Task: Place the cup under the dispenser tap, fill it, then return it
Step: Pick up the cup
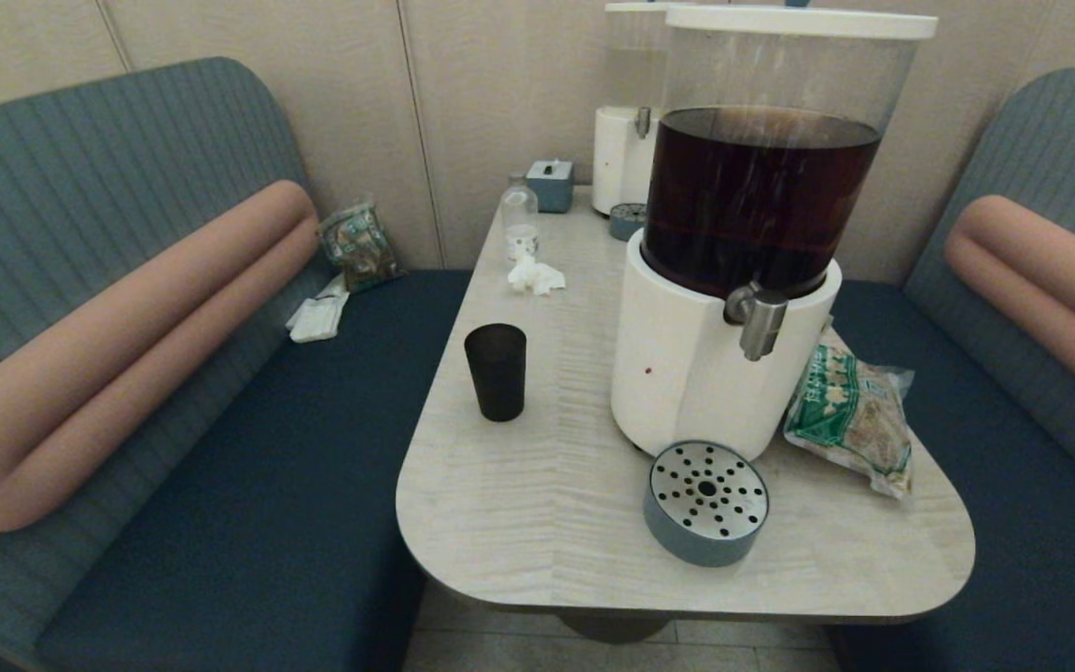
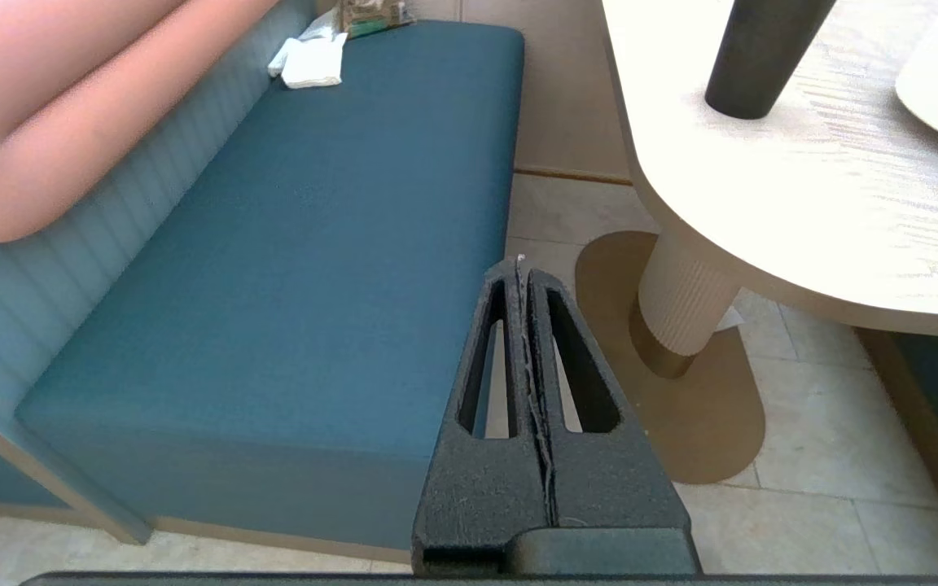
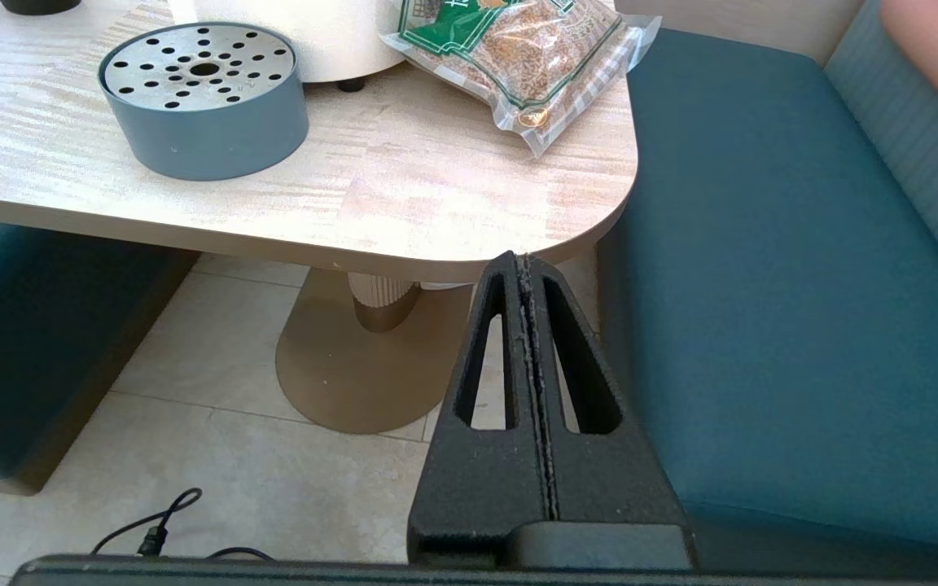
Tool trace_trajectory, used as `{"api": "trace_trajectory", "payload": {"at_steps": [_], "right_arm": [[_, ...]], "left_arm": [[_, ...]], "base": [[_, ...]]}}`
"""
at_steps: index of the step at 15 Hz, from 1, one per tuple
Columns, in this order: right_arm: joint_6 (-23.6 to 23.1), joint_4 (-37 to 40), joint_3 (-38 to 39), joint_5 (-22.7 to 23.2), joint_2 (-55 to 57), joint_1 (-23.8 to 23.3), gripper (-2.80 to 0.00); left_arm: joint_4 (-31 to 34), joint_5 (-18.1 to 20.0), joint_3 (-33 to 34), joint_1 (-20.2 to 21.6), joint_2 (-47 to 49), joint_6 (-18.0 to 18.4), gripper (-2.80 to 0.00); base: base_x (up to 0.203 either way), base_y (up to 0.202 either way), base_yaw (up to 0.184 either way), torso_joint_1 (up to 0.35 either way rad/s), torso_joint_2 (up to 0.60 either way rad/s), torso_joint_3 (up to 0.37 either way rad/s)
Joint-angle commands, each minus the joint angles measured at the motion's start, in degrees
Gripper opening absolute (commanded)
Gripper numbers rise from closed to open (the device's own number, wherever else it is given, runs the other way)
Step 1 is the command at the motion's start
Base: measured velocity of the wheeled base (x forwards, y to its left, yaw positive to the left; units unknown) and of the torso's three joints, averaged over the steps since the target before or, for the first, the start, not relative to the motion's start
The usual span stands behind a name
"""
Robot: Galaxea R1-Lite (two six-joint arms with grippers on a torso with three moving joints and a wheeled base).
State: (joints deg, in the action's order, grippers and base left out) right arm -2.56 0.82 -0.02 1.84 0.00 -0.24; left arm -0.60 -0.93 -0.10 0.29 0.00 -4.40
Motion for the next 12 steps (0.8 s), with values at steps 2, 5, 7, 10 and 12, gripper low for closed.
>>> {"api": "trace_trajectory", "payload": {"at_steps": [2,5,7,10,12], "right_arm": [[-0.16,-0.03,0.02,0.07,0.09,-0.02,-2.80],[0.00,-0.03,0.02,0.02,0.09,-0.02,-2.80],[-0.05,-0.03,0.02,0.00,0.09,-0.02,-2.80],[-0.12,-0.03,0.02,0.03,0.09,-0.02,-2.80],[0.01,-0.03,0.02,0.05,0.09,-0.02,-2.80]], "left_arm": [[0.78,0.44,-0.45,-0.02,0.01,1.57,-2.80],[1.04,2.33,-0.86,0.05,0.09,4.91,-2.80],[0.85,2.42,-0.70,0.05,0.09,5.01,-2.80],[1.27,3.03,-2.61,-0.01,0.32,4.96,-2.80],[3.18,4.84,-12.23,-0.02,5.05,3.87,-2.80]], "base": [[0.000,0.000,0.000,0.000,0.00,0.000],[0.000,0.000,0.000,0.000,0.00,0.000],[0.000,0.000,0.000,0.000,0.00,0.000],[0.000,0.000,0.000,0.000,0.00,0.000],[0.000,0.000,0.000,0.000,0.00,0.000]]}}
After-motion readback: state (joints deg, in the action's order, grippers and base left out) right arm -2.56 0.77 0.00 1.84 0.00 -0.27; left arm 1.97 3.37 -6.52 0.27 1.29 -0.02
